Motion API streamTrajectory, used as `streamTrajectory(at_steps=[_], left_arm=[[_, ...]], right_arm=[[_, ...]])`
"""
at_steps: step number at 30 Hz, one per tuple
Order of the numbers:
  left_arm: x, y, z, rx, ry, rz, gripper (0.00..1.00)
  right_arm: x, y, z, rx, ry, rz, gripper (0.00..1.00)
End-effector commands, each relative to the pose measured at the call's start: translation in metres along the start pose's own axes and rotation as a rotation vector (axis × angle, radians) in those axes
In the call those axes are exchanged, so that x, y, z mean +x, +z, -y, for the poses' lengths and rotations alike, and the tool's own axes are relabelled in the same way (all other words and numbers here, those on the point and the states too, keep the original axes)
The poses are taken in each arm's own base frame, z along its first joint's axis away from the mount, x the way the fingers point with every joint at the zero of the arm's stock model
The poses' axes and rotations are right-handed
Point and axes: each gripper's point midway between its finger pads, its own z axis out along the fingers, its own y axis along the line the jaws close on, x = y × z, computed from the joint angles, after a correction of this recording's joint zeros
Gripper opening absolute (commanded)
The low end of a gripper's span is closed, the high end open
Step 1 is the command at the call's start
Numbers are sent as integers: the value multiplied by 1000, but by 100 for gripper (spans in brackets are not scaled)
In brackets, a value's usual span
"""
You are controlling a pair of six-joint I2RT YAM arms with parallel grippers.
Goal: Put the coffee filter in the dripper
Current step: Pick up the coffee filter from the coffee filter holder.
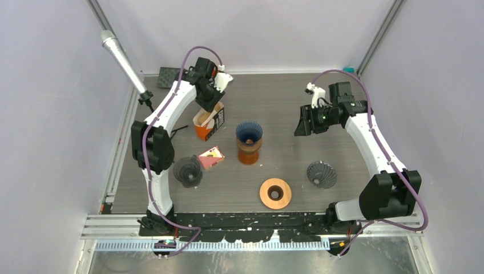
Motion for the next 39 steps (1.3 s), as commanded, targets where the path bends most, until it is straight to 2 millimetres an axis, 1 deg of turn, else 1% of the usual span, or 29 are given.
streamTrajectory(at_steps=[1, 18, 28, 39], left_arm=[[-7, -7, -12, -59, 35, 28, 29], [0, 8, -4, -17, 36, -4, 29], [2, 15, -4, -15, 39, -17, 29], [3, 20, -6, -16, 42, -27, 26]], right_arm=[[-3, 0, 1, -5, -17, 5, 55], [-2, 0, 1, -4, -16, 0, 55], [-2, 0, 1, -3, -17, 1, 55], [-2, 0, 1, -4, -17, -1, 55]])
